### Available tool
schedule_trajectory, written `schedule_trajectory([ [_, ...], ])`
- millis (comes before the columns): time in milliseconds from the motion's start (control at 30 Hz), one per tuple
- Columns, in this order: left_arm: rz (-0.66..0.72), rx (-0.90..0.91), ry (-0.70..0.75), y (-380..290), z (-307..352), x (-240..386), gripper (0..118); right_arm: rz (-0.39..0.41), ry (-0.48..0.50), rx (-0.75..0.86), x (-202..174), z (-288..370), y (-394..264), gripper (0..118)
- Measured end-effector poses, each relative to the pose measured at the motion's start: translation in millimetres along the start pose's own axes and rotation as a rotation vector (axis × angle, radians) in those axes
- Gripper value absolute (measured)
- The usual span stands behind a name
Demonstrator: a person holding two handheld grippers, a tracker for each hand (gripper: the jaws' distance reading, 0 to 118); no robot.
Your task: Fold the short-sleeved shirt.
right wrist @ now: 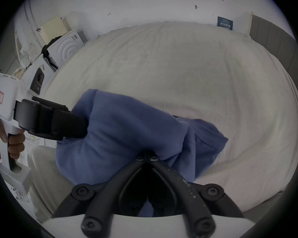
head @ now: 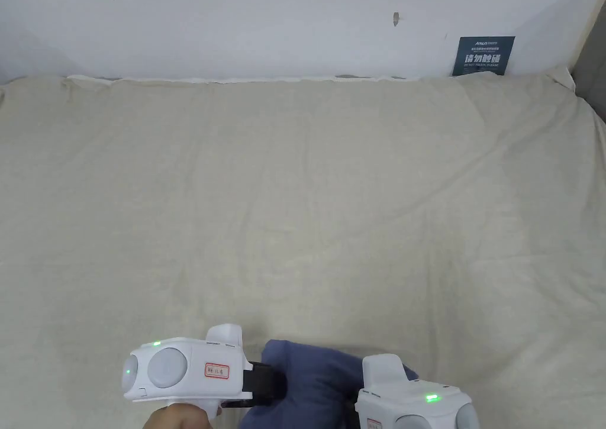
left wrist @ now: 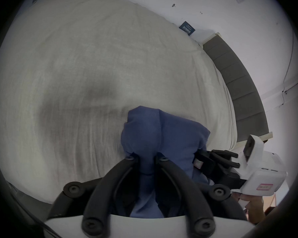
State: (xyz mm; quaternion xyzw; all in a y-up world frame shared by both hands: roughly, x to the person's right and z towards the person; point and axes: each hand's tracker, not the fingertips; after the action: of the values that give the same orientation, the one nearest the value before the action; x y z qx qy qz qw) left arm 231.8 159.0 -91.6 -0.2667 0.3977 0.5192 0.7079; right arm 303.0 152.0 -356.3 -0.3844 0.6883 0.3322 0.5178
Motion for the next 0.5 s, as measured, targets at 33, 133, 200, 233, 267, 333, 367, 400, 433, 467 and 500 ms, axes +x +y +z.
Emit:
schedule_trajectory([
  [33,0.0,0.008,0.022,-1,2,2,16,-0.004,0.003,0.015,1,7,3,1],
  [133,-0.012,0.057,0.02,4,18,-1,15,-0.012,0.013,0.135,2,34,18,1],
  [200,0.023,0.086,0.003,13,34,-11,15,0.009,-0.007,0.192,2,52,32,1],
  [233,0.028,0.109,0.02,18,43,-17,15,0.024,-0.023,0.226,3,61,41,1],
  [267,0.005,0.135,0.075,24,53,-25,15,0.038,-0.041,0.255,3,70,48,1],
  [333,0.01,0.17,0.137,39,73,-49,15,0.059,-0.068,0.296,3,83,62,1],
  [367,0.031,0.195,0.16,46,85,-64,15,0.064,-0.078,0.314,3,89,68,1],
  [400,0.059,0.218,0.181,53,98,-78,15,0.066,-0.088,0.329,3,94,74,1],
  [433,0.068,0.237,0.209,60,109,-93,15,0.066,-0.094,0.34,2,98,79,1],
  [467,0.073,0.263,0.252,67,121,-108,15,0.066,-0.098,0.353,2,101,83,1],
  [500,0.072,0.284,0.292,72,132,-121,15,0.066,-0.103,0.366,1,103,88,1],
])
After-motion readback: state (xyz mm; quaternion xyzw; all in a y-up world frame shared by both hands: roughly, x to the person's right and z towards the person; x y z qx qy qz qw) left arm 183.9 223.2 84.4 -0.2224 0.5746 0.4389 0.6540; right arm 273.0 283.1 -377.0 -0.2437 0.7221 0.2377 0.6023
